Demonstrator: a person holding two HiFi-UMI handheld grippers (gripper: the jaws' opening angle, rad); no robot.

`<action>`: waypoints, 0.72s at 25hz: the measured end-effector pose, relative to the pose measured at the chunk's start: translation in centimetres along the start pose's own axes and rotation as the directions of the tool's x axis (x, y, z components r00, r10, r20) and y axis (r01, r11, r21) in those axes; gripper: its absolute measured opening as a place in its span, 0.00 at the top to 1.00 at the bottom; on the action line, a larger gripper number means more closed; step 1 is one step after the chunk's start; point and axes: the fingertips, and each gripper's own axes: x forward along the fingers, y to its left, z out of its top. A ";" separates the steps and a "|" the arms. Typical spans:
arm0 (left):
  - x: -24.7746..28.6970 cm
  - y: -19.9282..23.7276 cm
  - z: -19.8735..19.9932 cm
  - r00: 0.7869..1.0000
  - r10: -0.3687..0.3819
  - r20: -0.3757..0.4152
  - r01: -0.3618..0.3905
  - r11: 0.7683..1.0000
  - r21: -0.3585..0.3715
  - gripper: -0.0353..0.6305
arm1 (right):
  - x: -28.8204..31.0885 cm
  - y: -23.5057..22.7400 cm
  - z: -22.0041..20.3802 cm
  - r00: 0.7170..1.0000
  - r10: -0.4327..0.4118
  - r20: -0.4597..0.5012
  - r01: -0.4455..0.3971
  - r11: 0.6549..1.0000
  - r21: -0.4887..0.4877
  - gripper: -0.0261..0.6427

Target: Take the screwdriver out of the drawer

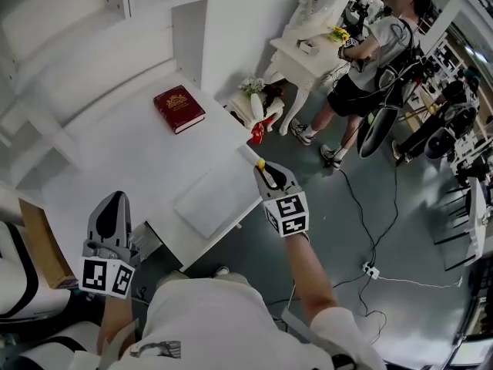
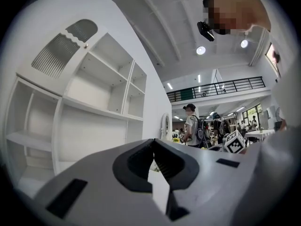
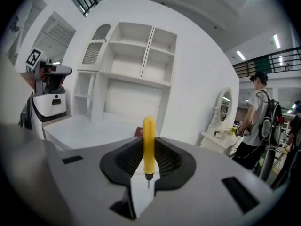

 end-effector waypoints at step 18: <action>-0.2 3.0 6.9 0.988 -0.001 0.151 -0.008 0.998 0.062 0.92 | -10.8 -2.7 15.6 0.919 -0.107 0.380 0.115 0.993 0.001 0.84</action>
